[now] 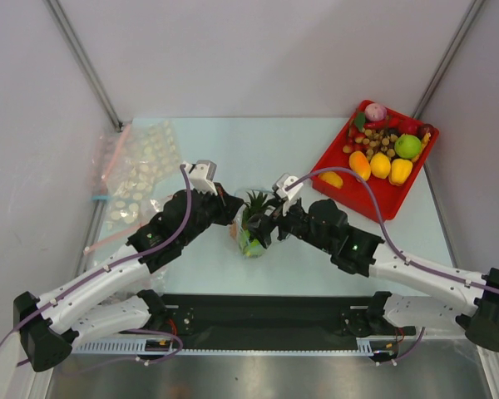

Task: Place the food in the zip-top bag and seal the zipper
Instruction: Place the fake fruit in the zipper food storage bag, then pick up the fake fruit from the bin.

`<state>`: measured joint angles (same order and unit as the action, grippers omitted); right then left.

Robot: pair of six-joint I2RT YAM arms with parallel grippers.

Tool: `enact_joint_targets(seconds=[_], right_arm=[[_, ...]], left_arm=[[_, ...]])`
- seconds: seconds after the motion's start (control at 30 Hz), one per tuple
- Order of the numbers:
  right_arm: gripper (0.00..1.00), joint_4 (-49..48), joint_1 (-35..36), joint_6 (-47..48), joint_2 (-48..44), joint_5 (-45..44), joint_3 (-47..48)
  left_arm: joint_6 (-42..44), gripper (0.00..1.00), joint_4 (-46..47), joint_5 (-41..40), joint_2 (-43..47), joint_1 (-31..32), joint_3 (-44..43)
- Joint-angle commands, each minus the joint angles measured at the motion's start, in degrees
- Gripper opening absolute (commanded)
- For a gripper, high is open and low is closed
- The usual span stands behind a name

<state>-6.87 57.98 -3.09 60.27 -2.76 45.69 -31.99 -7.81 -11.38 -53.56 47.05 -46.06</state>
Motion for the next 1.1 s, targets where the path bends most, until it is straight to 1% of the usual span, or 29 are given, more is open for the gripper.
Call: enact_joint_targets(seconds=[0.0,0.2,0.3,0.43,0.47,0.6,0.63,0.67,0.73,0.77,0.83,0.87,0.9,0.93,0.97,1.07], right_arm=[[0.97,0.1,1.0,1.3,0.2,-5.4,3.0],[0.97,-1.9,1.0,1.3,-5.2,-8.7,0.4],[0.96,-3.1,1.0,0.5,-8.3,-14.2,-1.4],[0.95,-4.5,0.3,-0.9,-11.0,-26.2,-3.4],[0.95,-4.6,-0.2,-1.4,-11.2,-27.6,-3.9],[0.95,-2.7,-6.0,-6.3,-12.1,-29.4,-4.2],[0.95,-1.8,-9.1,-8.9,-12.1,-30.1,-4.3],[0.95,-1.2,-10.7,-10.7,-12.0,-30.8,-4.3],[1.0,0.9,-14.4,-13.9,-11.5,-31.3,-4.6],[1.0,2.0,-18.1,-18.0,-11.1,-31.5,-4.5],[1.0,4.9,-22.2,-21.9,-10.2,-31.3,-4.6],[1.0,6.6,-25.8,-25.3,-9.2,-31.2,-4.6],[1.0,6.6,-27.4,-27.2,-9.2,-31.2,-4.6],[1.0,8.8,-28.8,-28.5,-8.3,-30.5,-4.4],[1.0,9.4,-31.5,-31.1,-7.8,-30.1,-4.2],[1.0,12.7,-35.0,-34.1,-5.3,-29.8,-2.8]], left_arm=[[0.3,0.0,2.0,0.4,1.4,-0.4,-0.5],[0.3,0.0,2.1,0.6,1.4,-0.4,-0.5],[0.3,0.0,2.2,0.6,1.4,-0.4,-0.4],[0.2,0.0,2.3,0.7,1.3,-0.4,-0.5],[0.2,0.0,2.2,0.8,1.2,-0.4,-0.5],[0.1,0.0,2.5,0.8,1.4,-0.4,-0.3],[0.2,0.0,2.4,0.8,1.4,-0.4,-0.3],[0.1,0.0,2.4,0.8,1.4,-0.4,-0.3],[0.1,0.01,2.4,0.8,1.4,-0.4,-0.3],[0.1,0.0,2.4,0.8,1.3,-0.4,-0.3],[0.1,0.0,2.5,0.9,1.3,-0.4,-0.3],[0.2,0.0,2.5,0.9,1.3,-0.4,-0.3],[0.2,0.0,2.5,0.9,1.3,-0.4,-0.3],[0.1,0.0,2.4,0.9,1.3,-0.4,-0.2],[0.2,0.0,2.4,1.0,1.3,-0.4,-0.2],[0.1,0.0,2.5,1.2,1.2,-0.4,-0.3]])
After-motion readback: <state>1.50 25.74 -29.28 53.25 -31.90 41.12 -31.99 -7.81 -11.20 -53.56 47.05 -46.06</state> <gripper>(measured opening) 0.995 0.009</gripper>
